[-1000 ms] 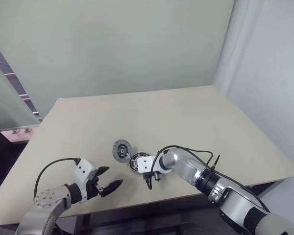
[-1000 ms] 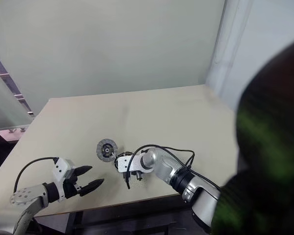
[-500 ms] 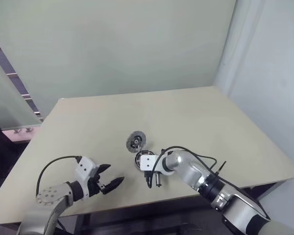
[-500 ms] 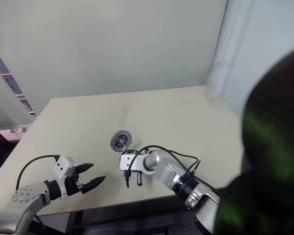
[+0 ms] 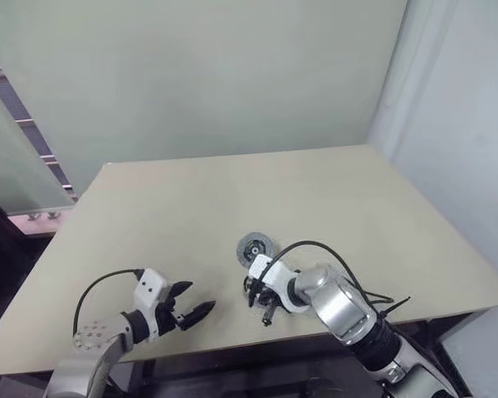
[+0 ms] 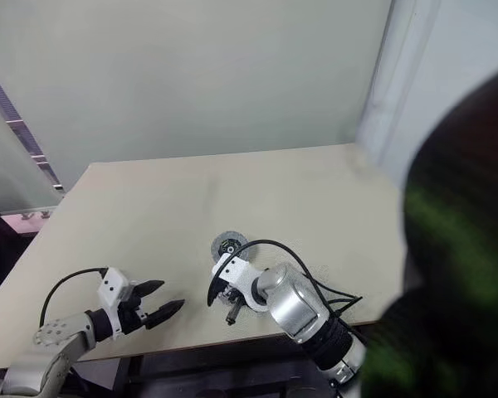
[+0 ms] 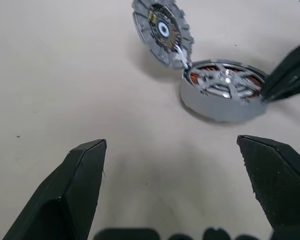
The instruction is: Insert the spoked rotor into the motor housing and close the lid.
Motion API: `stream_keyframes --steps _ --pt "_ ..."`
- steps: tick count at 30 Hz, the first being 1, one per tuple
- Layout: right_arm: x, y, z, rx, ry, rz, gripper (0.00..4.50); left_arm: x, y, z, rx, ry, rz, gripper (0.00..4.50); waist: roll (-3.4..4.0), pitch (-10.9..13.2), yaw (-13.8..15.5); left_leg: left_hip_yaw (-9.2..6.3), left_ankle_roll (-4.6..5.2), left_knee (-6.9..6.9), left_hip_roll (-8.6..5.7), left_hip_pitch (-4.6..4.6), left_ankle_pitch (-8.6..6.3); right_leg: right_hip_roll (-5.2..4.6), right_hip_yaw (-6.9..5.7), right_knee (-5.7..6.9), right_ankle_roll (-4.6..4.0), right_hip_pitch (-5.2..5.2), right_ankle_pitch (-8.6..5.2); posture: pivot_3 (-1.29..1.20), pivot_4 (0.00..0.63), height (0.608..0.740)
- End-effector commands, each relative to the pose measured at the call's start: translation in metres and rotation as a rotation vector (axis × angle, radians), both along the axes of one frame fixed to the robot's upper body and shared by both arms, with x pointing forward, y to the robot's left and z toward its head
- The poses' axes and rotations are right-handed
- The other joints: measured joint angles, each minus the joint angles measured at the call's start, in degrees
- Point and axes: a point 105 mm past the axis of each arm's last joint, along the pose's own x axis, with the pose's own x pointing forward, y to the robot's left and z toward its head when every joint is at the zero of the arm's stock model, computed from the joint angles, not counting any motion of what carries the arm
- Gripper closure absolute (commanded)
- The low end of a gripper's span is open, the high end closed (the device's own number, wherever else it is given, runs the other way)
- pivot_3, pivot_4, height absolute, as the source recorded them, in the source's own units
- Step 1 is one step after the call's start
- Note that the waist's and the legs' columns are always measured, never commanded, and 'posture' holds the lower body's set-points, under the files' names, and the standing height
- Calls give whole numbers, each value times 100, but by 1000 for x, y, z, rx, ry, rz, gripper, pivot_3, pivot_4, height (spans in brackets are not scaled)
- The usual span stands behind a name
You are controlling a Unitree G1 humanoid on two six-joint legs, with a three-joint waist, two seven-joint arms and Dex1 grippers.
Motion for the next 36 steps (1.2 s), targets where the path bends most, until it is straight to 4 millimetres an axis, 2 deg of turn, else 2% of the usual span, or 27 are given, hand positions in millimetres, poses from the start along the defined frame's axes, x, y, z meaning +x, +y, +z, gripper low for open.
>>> stream_keyframes --steps 1,11,14,16,20,26,30,36 --pt "0 11 17 98 -3 -49 4492 5 -4 7 -2 -45 -14 0 -1 0 -1 0 0 0 0 0 0 0 0 0 0 0 0 0 0 740" --pt "-2 43 7 231 112 -198 4492 0 -4 3 -10 -48 -3 0 -3 -1 -21 0 0 -2 2 -7 0 0 0 0 0 -8 0 0 0 740" --pt "-1 44 6 229 103 -209 4492 -2 -2 3 -6 -49 3 0 -6 -2 -15 -2 -1 2 -1 -13 0 -2 -1 -1 0 -7 0 0 0 740" --pt "0 42 7 188 37 -150 4492 -3 0 3 -4 -50 8 0 -6 -2 -22 -1 -1 5 -1 -14 0 -2 -1 -1 0 -8 0 0 0 740" --pt "6 36 18 119 -93 -32 3589 -3 2 2 -2 -48 14 0 -6 -2 -23 1 -1 9 0 -14 0 -2 -3 -1 -3 -8 -2 0 0 740" --pt "7 25 31 59 -148 105 1450 1 1 2 1 -47 13 0 -7 -3 -21 -3 0 7 3 -13 0 -1 -11 0 0 -9 0 0 0 740" --pt "1 8 28 -72 -164 270 35 3 0 2 2 -48 4 0 -6 -2 -21 -3 0 12 -1 -20 0 -4 -11 -4 0 -9 0 0 0 740" --pt "2 -14 20 -277 -207 481 35 4 -2 3 3 -50 -8 0 -5 0 -26 -2 0 16 2 -18 -1 -5 -16 -3 -1 -9 -1 0 0 740"
